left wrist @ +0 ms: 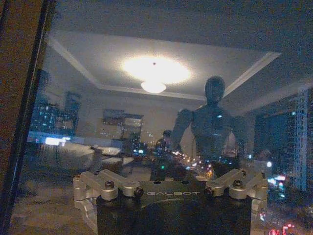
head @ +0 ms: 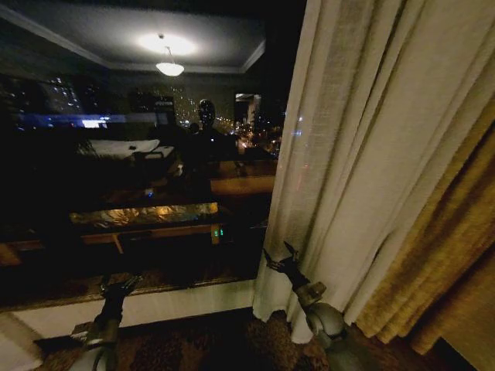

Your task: Open the curtains by pulling them apart, changing their state from closed to fully open.

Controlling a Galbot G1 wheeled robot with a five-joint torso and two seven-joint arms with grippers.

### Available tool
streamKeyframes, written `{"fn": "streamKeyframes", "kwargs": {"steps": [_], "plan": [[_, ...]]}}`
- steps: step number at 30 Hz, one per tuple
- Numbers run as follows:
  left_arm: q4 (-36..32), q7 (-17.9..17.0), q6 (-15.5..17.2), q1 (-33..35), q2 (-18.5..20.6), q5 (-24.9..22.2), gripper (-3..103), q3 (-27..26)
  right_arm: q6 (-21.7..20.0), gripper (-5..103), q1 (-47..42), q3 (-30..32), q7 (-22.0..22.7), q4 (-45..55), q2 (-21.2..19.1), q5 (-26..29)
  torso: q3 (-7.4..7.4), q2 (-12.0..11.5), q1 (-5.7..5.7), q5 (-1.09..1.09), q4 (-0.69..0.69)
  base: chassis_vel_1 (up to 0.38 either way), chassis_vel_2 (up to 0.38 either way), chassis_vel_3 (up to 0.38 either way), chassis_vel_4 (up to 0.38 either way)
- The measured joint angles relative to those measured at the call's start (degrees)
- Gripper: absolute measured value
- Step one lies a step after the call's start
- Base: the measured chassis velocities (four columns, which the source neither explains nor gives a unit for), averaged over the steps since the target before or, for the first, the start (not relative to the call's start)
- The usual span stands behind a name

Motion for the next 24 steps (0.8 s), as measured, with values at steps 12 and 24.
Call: {"fn": "streamKeyframes", "kwargs": {"steps": [12, 24], "plan": [[0.00, 0.00, 0.00, 0.00, 0.00, 0.00, 100, 0.00, -1.13, 100, 5.50, -1.07, 6.22, -6.39, 1.10, -0.36, 0.01, -0.02, 0.02, 0.01, 0.01, 0.000, 0.000, 0.000, 0.000], [0.00, 0.00, 0.00, 0.00, 0.00, 0.00, 100, 0.00, -1.22, 100, 4.01, 5.32, 7.01, -7.41, -0.85, 0.86, 0.00, -0.02, 0.02, 0.01, -0.01, 0.000, 0.000, 0.000, 0.000]]}}
